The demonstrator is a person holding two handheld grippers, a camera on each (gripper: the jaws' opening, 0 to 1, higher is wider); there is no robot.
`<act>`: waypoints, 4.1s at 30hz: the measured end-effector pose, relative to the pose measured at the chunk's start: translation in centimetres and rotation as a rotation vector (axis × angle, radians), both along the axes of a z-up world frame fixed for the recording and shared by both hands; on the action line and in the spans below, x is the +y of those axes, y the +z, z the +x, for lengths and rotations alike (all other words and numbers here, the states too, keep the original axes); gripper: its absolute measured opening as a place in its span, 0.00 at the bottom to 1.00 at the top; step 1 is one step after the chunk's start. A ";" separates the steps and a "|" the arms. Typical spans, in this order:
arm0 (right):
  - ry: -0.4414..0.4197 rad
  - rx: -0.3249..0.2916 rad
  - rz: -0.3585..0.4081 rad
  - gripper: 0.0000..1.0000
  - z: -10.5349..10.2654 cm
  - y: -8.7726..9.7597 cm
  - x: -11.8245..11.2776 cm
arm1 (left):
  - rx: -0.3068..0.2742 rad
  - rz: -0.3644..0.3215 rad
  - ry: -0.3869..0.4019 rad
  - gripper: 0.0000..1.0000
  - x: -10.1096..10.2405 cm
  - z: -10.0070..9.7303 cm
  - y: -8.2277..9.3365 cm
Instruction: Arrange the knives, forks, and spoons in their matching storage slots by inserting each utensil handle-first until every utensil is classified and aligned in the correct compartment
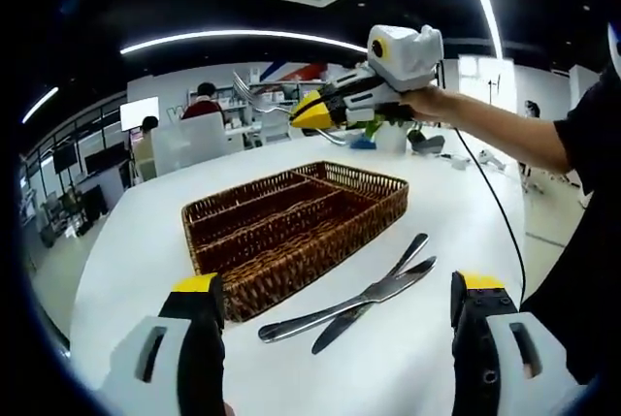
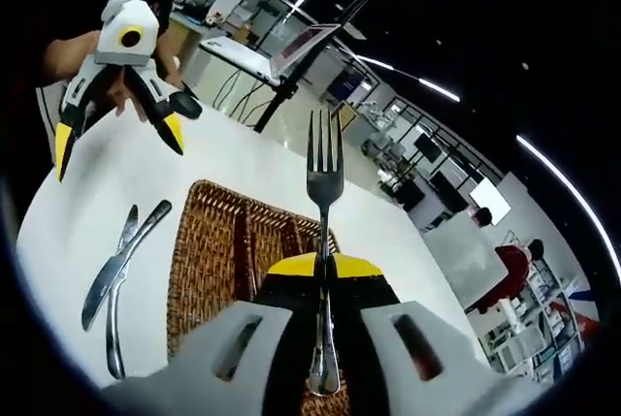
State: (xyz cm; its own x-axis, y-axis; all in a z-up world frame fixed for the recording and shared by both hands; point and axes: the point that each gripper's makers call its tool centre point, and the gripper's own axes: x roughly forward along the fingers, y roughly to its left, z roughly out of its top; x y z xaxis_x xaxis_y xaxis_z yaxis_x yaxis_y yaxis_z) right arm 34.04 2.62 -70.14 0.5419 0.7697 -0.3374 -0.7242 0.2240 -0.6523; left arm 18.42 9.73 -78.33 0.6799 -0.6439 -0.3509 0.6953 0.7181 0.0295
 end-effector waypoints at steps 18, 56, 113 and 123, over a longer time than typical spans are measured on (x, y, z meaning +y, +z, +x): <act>-0.002 0.047 -0.042 0.01 2.9 -1.3 0.6 | -0.008 0.003 -0.003 0.99 0.2 0.1 0.2; 0.070 0.244 -0.257 0.01 5.3 -9.2 3.1 | 0.002 0.009 0.015 0.99 1.3 0.4 -0.4; -0.023 0.405 -0.304 0.12 5.9 -14.0 2.8 | 0.015 0.024 0.000 0.99 0.7 0.3 -0.6; -0.124 0.439 -0.125 0.28 5.7 -11.5 1.1 | 0.019 0.012 0.006 0.99 0.5 0.7 -0.5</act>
